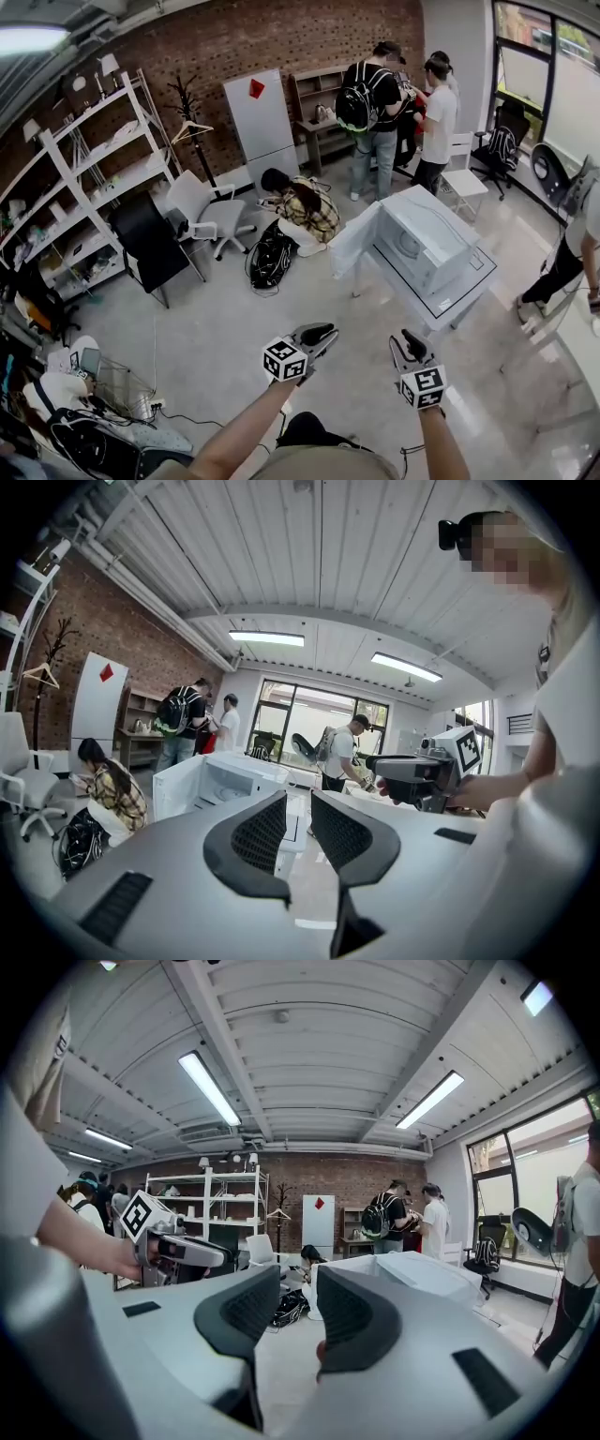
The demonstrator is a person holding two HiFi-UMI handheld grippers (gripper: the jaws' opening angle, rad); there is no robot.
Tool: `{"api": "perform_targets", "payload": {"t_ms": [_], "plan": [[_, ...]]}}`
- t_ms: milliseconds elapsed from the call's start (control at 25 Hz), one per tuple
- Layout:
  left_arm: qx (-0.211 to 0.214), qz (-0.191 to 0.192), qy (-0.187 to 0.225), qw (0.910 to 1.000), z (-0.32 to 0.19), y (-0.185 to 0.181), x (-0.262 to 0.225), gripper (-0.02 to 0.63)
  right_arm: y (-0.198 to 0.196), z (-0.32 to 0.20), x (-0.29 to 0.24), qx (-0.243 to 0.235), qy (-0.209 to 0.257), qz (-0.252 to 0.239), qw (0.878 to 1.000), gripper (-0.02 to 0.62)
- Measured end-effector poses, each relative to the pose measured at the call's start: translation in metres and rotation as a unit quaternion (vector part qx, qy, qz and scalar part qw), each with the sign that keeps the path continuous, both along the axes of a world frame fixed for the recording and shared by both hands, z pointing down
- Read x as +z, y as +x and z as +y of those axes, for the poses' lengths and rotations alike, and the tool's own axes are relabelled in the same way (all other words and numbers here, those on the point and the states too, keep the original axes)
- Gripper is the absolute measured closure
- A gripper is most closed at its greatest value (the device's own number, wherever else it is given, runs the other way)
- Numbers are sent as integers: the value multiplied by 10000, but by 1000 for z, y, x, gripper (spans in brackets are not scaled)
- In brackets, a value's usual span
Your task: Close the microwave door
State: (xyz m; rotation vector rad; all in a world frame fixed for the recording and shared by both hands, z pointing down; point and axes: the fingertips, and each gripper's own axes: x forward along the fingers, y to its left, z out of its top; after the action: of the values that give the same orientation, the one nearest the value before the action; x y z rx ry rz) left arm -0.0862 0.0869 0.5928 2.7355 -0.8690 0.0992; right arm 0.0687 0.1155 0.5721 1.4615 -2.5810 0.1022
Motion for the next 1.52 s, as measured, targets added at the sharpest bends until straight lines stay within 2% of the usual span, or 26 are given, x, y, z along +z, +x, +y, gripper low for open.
{"api": "perform_targets", "payload": {"t_ms": [240,440,560,680,1000,1280,1520], "plan": [[-71,55,23,10000,-20,-8,3,534,-1,-19,16,5,-65,-7,10000,479],[-116,105,34,9999,-71,-29,7,535,-15,-52,19,112,10,-3,9999,479],[-119,213,-97,9997,-110,-39,13,535,-22,-79,15,141,32,-13,9999,479],[17,416,-261,9988,-143,-43,11,535,-29,-105,9,253,-16,-49,9997,479],[356,642,-588,9956,-218,-59,28,535,-61,-177,21,493,-158,-55,9986,479],[727,726,-558,9931,-266,-66,40,534,-76,-218,34,711,-183,13,9973,480],[827,766,-725,9910,-298,-77,57,534,-85,-240,39,865,-251,24,9959,479]]}}
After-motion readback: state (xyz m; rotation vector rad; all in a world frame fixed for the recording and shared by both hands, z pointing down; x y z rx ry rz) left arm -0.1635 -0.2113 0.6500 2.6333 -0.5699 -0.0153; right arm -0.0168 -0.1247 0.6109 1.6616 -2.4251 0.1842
